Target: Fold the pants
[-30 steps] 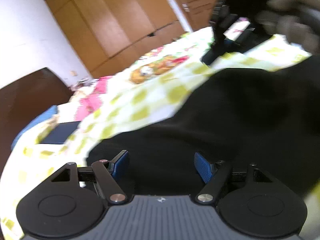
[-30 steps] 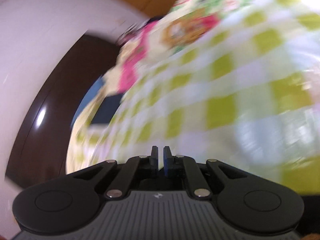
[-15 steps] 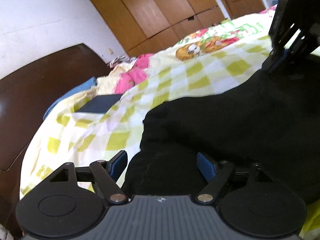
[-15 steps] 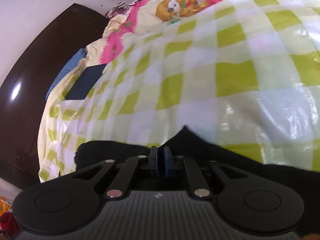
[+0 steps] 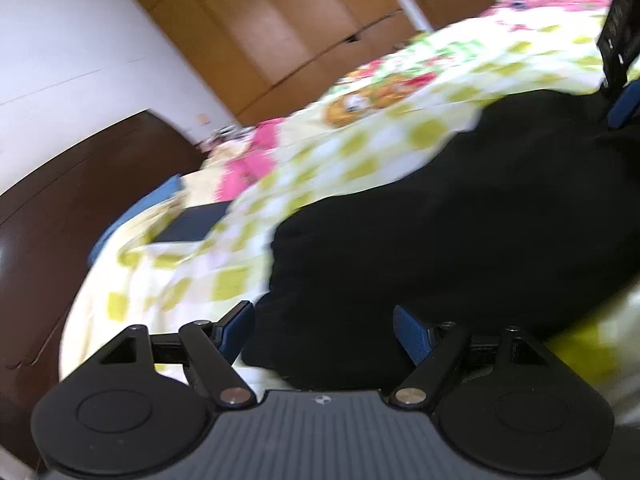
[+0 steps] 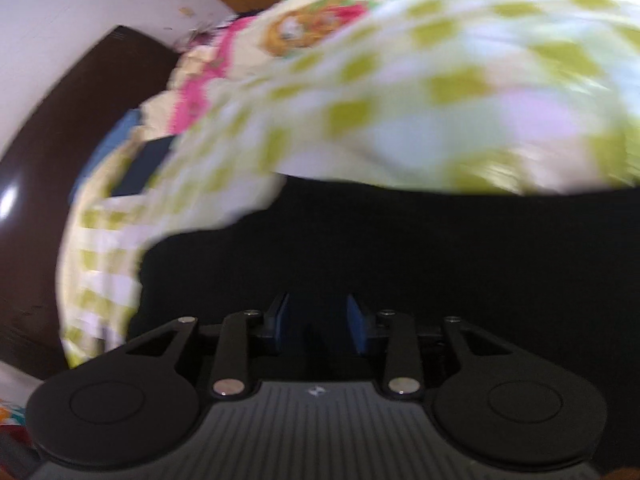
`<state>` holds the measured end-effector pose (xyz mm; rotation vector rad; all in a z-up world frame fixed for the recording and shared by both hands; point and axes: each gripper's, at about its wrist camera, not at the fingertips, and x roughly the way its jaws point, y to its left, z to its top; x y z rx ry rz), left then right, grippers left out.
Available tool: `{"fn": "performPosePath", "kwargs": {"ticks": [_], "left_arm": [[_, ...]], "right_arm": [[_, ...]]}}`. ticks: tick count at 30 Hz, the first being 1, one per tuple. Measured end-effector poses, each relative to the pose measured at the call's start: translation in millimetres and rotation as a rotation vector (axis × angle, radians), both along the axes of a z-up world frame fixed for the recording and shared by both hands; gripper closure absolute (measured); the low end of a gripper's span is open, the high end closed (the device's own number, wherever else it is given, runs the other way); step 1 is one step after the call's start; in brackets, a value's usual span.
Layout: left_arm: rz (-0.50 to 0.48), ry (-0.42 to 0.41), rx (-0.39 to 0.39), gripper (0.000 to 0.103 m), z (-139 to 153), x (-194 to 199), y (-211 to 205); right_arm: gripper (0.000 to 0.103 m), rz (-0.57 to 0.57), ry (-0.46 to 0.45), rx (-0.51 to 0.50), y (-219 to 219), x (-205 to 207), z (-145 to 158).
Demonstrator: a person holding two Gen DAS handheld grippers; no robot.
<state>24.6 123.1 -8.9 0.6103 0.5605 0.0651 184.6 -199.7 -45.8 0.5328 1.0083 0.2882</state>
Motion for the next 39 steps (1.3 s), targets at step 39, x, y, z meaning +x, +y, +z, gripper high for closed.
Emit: {"fn": "performPosePath", "kwargs": {"ticks": [39], "left_arm": [[-0.606,0.105,0.189,0.015,15,-24,-265]], "right_arm": [[0.054,-0.892,-0.172,0.447,-319,-219,-39]]}}
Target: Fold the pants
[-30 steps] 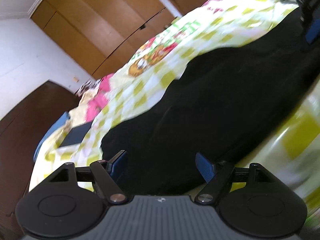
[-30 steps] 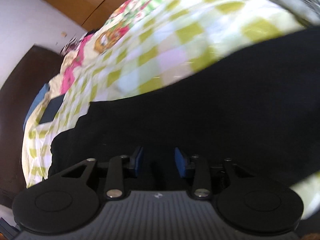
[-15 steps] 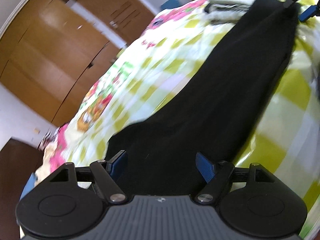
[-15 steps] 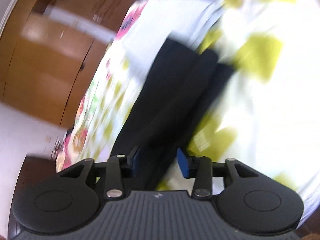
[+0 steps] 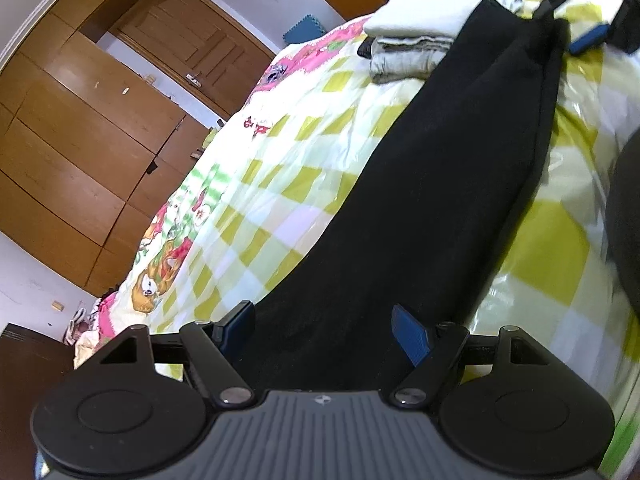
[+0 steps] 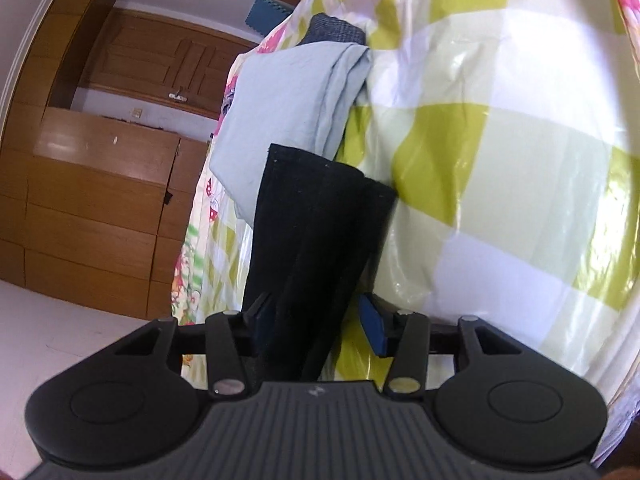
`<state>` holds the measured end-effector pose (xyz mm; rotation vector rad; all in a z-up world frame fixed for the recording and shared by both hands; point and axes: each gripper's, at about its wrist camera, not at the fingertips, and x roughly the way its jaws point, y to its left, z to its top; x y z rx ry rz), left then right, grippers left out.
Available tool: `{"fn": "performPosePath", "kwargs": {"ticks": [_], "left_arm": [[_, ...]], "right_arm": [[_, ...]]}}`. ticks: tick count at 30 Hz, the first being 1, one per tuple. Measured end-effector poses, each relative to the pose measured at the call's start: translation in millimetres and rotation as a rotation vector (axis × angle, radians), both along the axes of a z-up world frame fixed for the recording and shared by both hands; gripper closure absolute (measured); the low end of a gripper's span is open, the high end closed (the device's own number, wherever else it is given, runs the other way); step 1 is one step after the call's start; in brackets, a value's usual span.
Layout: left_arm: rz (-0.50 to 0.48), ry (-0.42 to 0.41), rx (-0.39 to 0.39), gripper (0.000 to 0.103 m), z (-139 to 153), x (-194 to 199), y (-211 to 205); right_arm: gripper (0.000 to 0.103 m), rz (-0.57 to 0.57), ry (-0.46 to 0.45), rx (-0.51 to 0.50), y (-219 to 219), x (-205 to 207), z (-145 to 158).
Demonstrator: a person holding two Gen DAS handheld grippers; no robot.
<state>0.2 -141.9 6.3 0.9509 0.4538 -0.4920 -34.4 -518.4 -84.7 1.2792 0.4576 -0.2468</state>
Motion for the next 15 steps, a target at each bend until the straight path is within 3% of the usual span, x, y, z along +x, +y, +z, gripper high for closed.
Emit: {"fn": "performPosePath", "kwargs": {"ticks": [7,10,15], "left_arm": [[-0.016,0.018,-0.037,0.015,-5,-4,-14],[-0.019,0.024,-0.05,0.015,-6,-4,-16],[-0.04,0.06,-0.084,0.015,-7,-4,-20]], "right_arm": [[0.049,-0.068,-0.043,0.003,-1,20,-6],[0.049,-0.048,-0.07,-0.012,6,16,3],[0.046,-0.022,-0.028,-0.058,9,38,-2]]}}
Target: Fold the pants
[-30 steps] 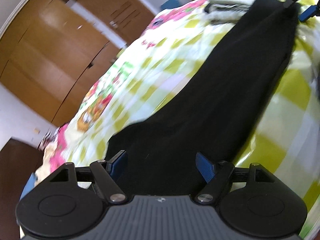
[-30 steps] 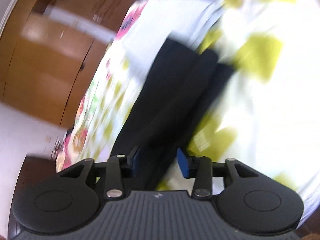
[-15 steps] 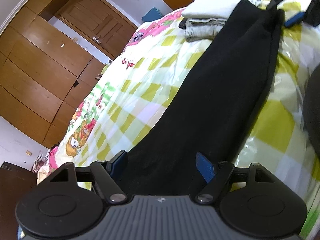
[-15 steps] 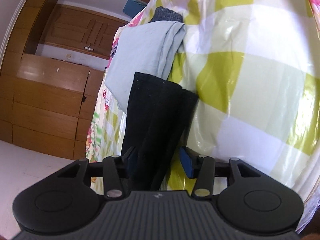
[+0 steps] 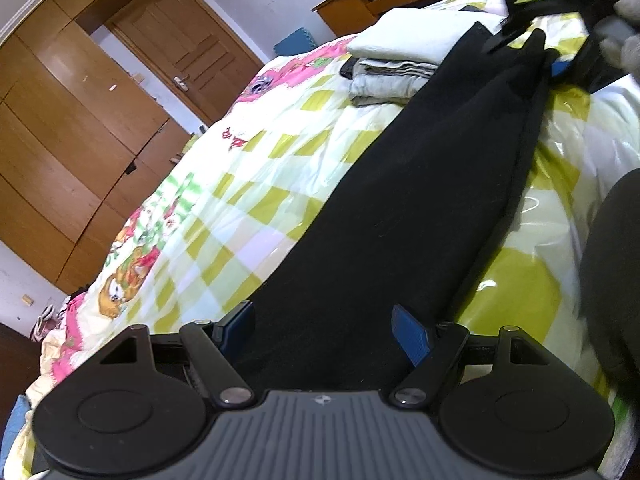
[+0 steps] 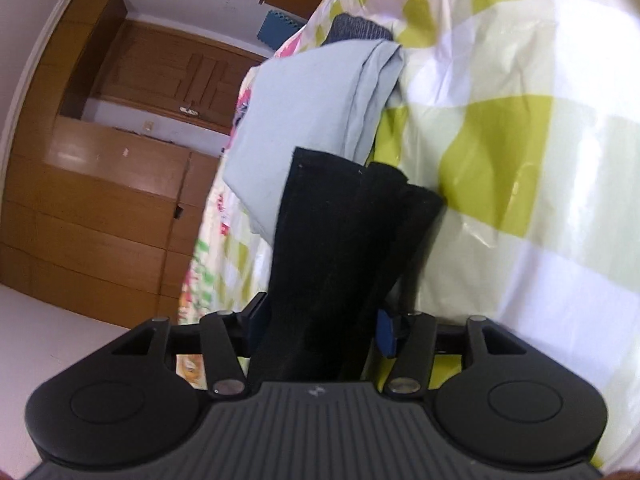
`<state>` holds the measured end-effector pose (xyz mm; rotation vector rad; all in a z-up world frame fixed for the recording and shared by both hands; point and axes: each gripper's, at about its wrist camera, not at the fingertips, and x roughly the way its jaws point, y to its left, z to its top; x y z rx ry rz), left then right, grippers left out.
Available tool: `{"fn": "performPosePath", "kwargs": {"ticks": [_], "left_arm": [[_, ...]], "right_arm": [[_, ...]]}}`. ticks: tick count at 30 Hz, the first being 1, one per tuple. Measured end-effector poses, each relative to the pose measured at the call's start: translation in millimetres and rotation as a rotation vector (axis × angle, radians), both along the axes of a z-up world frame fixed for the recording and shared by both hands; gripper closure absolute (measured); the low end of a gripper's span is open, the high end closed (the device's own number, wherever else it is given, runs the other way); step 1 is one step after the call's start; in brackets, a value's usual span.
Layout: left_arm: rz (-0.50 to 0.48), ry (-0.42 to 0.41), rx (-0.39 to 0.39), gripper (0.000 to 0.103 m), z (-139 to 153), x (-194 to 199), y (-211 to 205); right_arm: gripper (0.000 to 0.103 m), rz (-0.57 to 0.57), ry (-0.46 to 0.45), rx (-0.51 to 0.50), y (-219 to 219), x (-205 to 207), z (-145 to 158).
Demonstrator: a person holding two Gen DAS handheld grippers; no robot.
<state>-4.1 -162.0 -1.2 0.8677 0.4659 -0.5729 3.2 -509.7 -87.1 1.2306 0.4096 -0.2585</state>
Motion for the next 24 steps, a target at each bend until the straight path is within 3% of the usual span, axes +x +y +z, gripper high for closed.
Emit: {"fn": "performPosePath", "kwargs": {"ticks": [3,5,7,12,15,17,19,21,22,24], "left_arm": [[-0.002,0.042,-0.004,0.019,-7,1,-3],[-0.008,0.045,-0.009,0.019,-6,-1,-1],[-0.023,0.071,-0.025,0.019,-1,-2,3],[-0.06,0.074,-0.124,0.018,21,-5,1],[-0.086,0.076,-0.152,0.017,19,-5,-17],[-0.098,0.103,-0.134,0.017,8,-3,-29],[-0.083,0.174,-0.088,0.018,-9,0,-37],[-0.083,0.186,-0.091,0.018,-16,-7,-35],[-0.092,0.213,-0.097,0.018,-15,-11,-33],[-0.108,0.252,-0.114,0.018,-12,-18,-26]], "right_arm": [[0.051,0.001,0.027,-0.017,0,7,7],[0.095,0.004,-0.012,0.007,-8,0,14],[0.095,-0.007,-0.045,0.07,-19,-12,16],[0.094,-0.003,-0.011,-0.012,-16,-20,19],[0.09,0.002,-0.02,0.037,-18,-16,10],[0.073,0.006,-0.02,0.09,-19,-12,2],[0.065,0.004,-0.027,0.092,-18,-7,-2],[0.071,0.003,-0.016,0.057,-16,-3,2],[0.089,0.006,-0.02,0.045,-15,-2,6],[0.095,0.004,-0.059,0.053,-15,-5,16]]}}
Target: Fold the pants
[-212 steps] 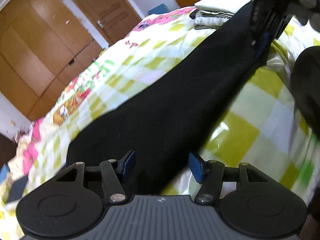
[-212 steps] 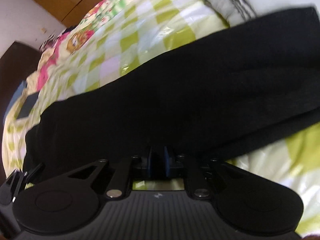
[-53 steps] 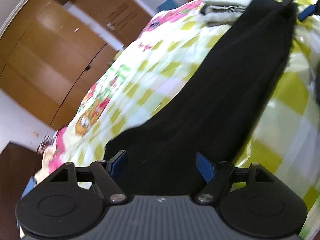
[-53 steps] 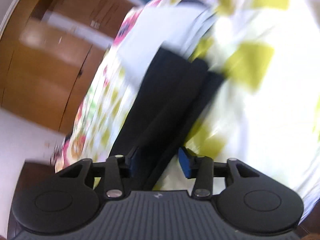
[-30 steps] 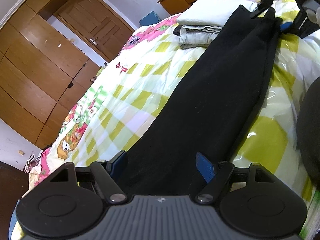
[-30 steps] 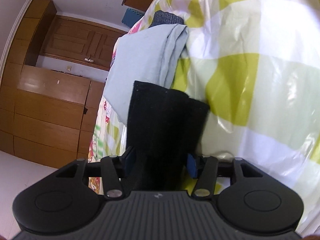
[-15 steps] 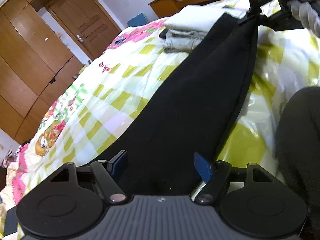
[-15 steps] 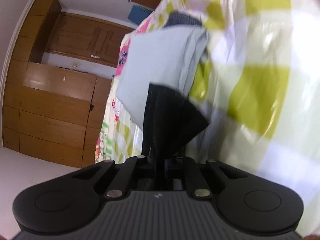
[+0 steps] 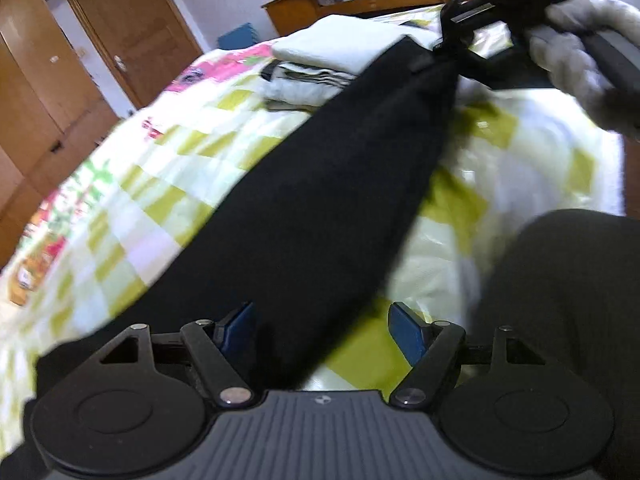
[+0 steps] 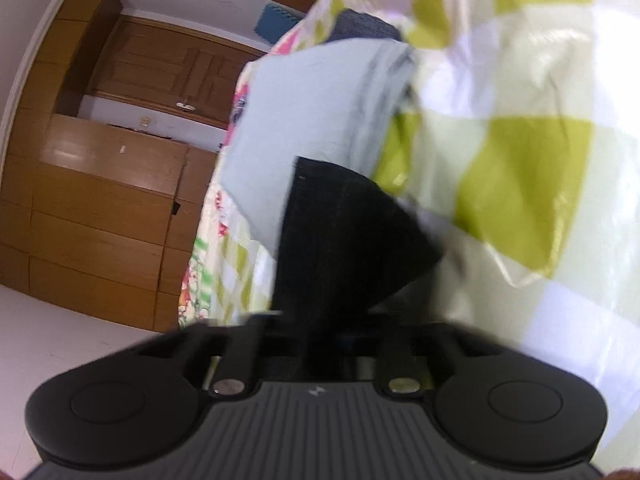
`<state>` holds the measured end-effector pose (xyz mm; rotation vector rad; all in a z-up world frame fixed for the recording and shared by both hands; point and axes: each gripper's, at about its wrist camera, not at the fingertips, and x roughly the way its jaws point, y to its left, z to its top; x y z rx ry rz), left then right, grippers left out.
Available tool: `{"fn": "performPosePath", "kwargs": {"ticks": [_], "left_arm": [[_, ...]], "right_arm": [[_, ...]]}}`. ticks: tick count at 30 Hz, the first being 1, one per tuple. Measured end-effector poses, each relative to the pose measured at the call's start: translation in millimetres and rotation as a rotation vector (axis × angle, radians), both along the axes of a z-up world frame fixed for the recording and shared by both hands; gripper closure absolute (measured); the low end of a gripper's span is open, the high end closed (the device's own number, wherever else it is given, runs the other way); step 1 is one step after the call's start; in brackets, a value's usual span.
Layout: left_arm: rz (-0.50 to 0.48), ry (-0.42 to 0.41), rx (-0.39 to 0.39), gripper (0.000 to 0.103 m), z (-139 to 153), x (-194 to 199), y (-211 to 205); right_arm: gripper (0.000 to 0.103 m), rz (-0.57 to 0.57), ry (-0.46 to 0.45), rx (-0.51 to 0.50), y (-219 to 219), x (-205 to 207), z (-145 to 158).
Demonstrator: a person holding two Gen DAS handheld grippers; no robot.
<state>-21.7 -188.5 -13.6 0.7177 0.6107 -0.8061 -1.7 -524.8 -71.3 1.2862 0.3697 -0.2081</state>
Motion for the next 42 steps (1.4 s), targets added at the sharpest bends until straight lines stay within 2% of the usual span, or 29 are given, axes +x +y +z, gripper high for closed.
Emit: {"fn": "performPosePath", "kwargs": {"ticks": [3,7,10,15,19,21,26,31,38,42], "left_arm": [[-0.001,-0.026,-0.005,0.018,4,-7,8],[0.034,-0.025,-0.145,0.017,32,-2,35],[0.1,-0.076,-0.199,0.017,44,9,59],[0.282,-0.084,-0.196,0.017,35,40,109],[0.411,-0.138,-0.171,0.017,28,52,152],[0.474,-0.169,-0.156,0.017,26,56,175],[0.623,-0.173,-0.119,0.017,15,61,240],[0.736,-0.128,-0.152,0.017,8,55,292],[0.792,-0.102,-0.225,0.017,8,46,336],[0.819,-0.102,-0.261,0.017,8,48,351]], "right_arm": [[0.095,0.019,-0.047,-0.028,5,-5,19],[0.095,0.058,-0.102,-0.074,21,-1,51],[0.095,0.115,-0.121,-0.129,42,15,77],[0.095,0.284,-0.158,-0.223,100,59,122],[0.095,0.468,-0.158,-0.26,169,108,137],[0.095,0.56,-0.152,-0.267,206,129,136],[0.095,0.803,-0.116,-0.337,315,181,122],[0.095,0.983,-0.047,-0.392,416,215,95],[0.095,1.126,-0.004,-0.474,502,220,73],[0.095,1.113,-0.009,-0.489,519,225,76]]}}
